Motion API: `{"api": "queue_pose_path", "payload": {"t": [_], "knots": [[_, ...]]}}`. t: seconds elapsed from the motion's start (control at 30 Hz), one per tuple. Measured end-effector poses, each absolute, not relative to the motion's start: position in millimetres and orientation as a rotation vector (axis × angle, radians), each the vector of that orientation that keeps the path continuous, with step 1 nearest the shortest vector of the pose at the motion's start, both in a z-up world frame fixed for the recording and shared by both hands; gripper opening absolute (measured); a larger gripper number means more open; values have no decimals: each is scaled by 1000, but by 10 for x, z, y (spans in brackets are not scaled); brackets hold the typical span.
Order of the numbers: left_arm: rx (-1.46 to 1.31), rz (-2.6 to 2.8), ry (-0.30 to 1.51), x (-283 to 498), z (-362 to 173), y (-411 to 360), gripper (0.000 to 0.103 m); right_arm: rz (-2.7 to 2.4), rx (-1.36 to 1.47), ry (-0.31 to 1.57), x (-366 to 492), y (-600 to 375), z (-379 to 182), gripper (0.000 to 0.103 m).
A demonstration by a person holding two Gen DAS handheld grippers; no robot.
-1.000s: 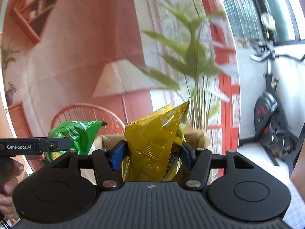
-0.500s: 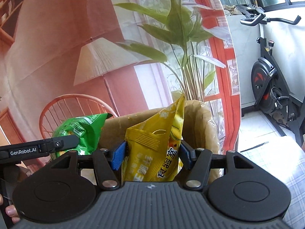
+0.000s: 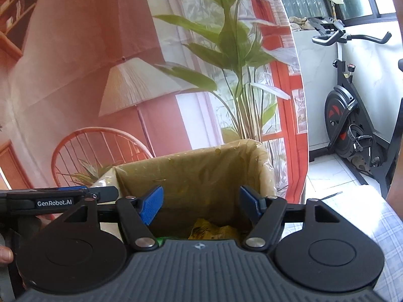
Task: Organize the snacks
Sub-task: 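Drop both bags into the box by opening both tools, then grasp the pale green bag with the left tool while the right tool grasps a green bag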
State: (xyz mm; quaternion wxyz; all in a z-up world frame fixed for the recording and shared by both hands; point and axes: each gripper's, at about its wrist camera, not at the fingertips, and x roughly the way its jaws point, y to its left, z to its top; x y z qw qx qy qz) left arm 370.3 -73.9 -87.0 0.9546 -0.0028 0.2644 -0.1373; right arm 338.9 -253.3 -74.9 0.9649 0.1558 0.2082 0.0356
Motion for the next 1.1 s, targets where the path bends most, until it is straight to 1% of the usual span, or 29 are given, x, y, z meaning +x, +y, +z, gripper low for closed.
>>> {"api": "queue_pose_path", "payload": {"t": [0.23,0.43,0.6,0.8,1.1], "knots": [[-22,-284,496,3257,-742,-577,84,90,285,388,2951,-2360,-746,70],[-61,-294,507,2924,-809,-461,84,113,265,386,2655,-2219,-819,70],[-88,-315,540,2678,-982,-441,84,129,249,391,2451,-2130,-895,70],[-106,-352,603,2461,-1324,-513,84,111,279,420,2289,-2134,-1065,70],[-117,-364,707,2409,-1735,-620,84,78,249,475,2096,-2104,-1327,70]]}}
